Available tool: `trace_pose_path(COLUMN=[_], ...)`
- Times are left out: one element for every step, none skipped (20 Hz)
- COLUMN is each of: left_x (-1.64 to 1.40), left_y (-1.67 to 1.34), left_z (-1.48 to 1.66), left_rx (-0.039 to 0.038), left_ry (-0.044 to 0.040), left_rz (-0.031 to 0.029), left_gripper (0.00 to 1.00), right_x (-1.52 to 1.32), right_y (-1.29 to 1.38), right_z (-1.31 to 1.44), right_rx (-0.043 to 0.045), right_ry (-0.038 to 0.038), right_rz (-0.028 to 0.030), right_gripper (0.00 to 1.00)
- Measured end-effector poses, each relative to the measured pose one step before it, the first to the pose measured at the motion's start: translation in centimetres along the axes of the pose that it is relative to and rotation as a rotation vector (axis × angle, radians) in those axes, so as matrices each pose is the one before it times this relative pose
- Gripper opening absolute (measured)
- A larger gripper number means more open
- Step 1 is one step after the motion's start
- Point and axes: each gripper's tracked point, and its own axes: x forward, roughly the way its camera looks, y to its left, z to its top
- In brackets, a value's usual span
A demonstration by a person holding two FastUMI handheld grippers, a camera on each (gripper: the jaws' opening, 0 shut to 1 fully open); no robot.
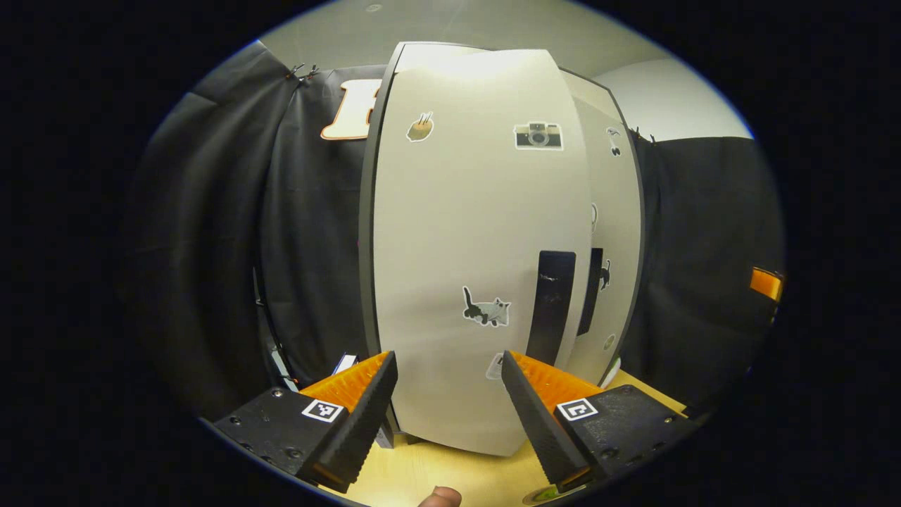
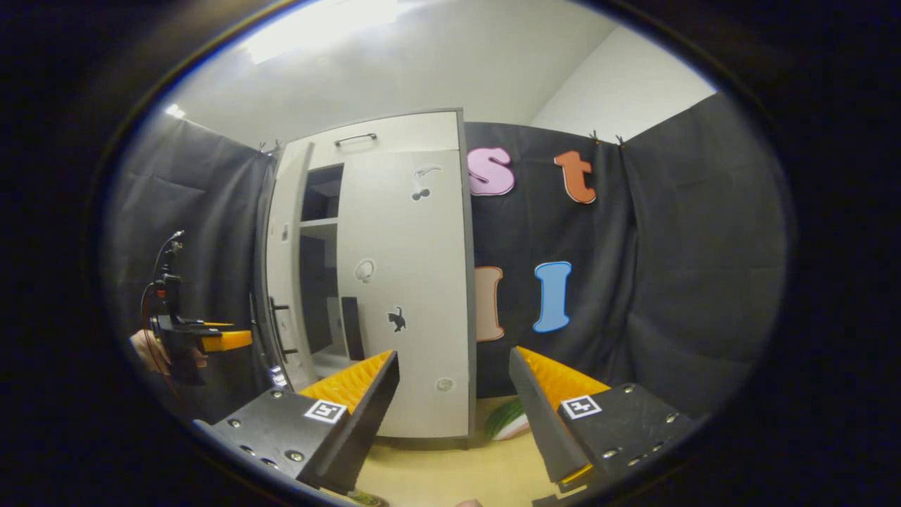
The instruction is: Grasp the bottle in the cabinet with the left hand and place it on the coaster, then close the right door with the right hand and the left door with the left hand.
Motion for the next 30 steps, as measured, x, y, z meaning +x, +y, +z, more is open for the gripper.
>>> trace_pose_path(left_x=[-0.226,-0.282,-0.199,-0.310,-0.422,-0.486,-0.372,-0.360,-0.317,-0.339,-0.319,-0.131,-0.481,-0.601,-0.656,-0.461,-0.290,-0.214,-0.122,-0.092,-0.128,-0.054,-0.117,-0.014,0.119,0.159,0.136,0.257,0.329,0.342], left_y=[0.098,0.054,-0.013,-0.032,0.059,0.306,0.464,0.318,0.226,0.143,-0.227,-0.326,-0.716,-0.537,-0.224,-0.196,0.028,-0.037,-0.090,0.119,0.158,0.039,0.121,0.130,0.045,0.181,0.241,-0.093,-0.424,-0.242], left_z=[-0.069,0.072,0.219,0.188,0.166,0.457,0.465,0.306,0.196,0.137,-0.022,0.198,-0.169,0.049,0.119,0.315,0.378,0.348,0.318,0.264,0.161,0.105,-0.026,0.235,0.077,0.129,0.199,0.205,0.232,0.148], left_rx=[0.00250,-0.00064,-0.00331,-0.00567,-0.00331,0.00170,0.00478,0.00736,0.00902,0.01202,0.01078,0.00463,0.00298,-0.00303,-0.00900,-0.01280,-0.01142,-0.01316,-0.00997,-0.00762,-0.01006,-0.00956,-0.00852,-0.00271,0.01242,0.01990,0.01861,0.00968,0.00313,-0.00551], left_ry=[0.00257,-0.00106,-0.00427,-0.00457,-0.00573,-0.01501,-0.01123,-0.01054,-0.00775,-0.00264,-0.00076,-0.00045,0.00712,0.00038,-0.00184,-0.00459,-0.00490,-0.00314,-0.00503,-0.00379,-0.00204,-0.00136,-0.00124,-0.00728,-0.00226,-0.00136,-0.00566,-0.00629,-0.00920,-0.00340], left_rz=[0.01001,0.00624,0.00398,0.00376,0.00858,0.02153,0.02638,0.02394,0.02341,0.01629,0.00298,-0.00791,-0.02525,-0.01151,-0.00538,-0.00176,0.00448,0.00270,0.00015,0.00589,0.00447,-0.00191,0.00398,0.00126,-0.00126,0.00511,0.00682,-0.00632,-0.01792,-0.01415], left_gripper=[0.95,0.95,0.95,0.95,0.95,0.95,0.95,0.97,0.96,0.96,0.96,0.94,0.96,0.96,0.96,0.96,0.95,0.95,0.94,0.95,0.95,0.95,0.96,0.96,0.93,0.96,0.93,0.93,0.96,0.94], right_x=[-0.092,-0.067,0.039,-0.008,-0.063,0.010,0.092,-0.021,0.106,0.084,0.093,0.040,0.164,0.182,0.174,0.163,0.073,0.129,0.309,0.316,0.223,0.194,0.084,0.106,0.039,0.060,0.127,0.153,0.194,0.267], right_y=[0.263,0.367,0.380,0.387,0.453,0.522,0.347,0.330,0.612,0.552,0.532,0.567,0.507,0.564,0.550,0.345,0.152,0.183,0.321,0.437,0.557,0.264,0.088,0.107,0.294,0.354,0.171,0.011,0.003,0.022], right_z=[-0.058,0.058,-0.051,-0.006,-0.035,-0.068,-0.097,-0.031,-0.184,-0.055,0.043,0.068,-0.011,-0.043,0.088,0.125,0.143,0.205,0.137,0.110,-0.033,0.037,-0.148,-0.069,0.041,0.250,0.071,0.196,0.098,-0.094], right_rx=[-0.00330,-0.00360,-0.00146,0.00074,0.00283,-0.00225,-0.00696,-0.00931,-0.00597,-0.00257,0.00034,-0.00298,-0.00316,-0.00447,-0.00364,-0.00112,0.00455,0.01119,0.01287,0.01280,0.00694,-0.00165,-0.00462,-0.00279,0.00390,0.00791,0.00307,-0.00258,-0.00443,-0.00332], right_ry=[0.00256,-0.00030,0.00037,-0.00170,-0.00121,-0.00011,-0.00138,-0.00197,-0.00024,-0.00468,-0.00702,-0.00673,-0.00409,0.00120,-0.00306,-0.00430,-0.00690,-0.00976,-0.00610,-0.00112,0.00280,0.00455,0.00761,0.00328,-0.00672,-0.01121,-0.00868,-0.01228,-0.00763,0.00008], right_rz=[0.00421,0.00522,0.00564,0.00520,0.00490,0.00570,0.00080,0.00155,0.00730,0.00630,0.00591,0.00410,0.00510,0.00703,0.00702,0.00102,-0.00624,-0.01016,-0.00569,0.00344,0.00655,0.00104,-0.00342,-0.00304,0.00104,0.00363,-0.00229,-0.00971,-0.00922,-0.00928], right_gripper=[0.95,0.95,0.95,0.95,0.95,0.95,0.95,0.92,0.95,0.95,0.95,0.95,0.95,0.95,0.95,0.95,0.95,0.95,0.92,0.95,0.95,0.98,0.95,0.95,0.95,0.95,0.95,0.95,0.95,0.92])
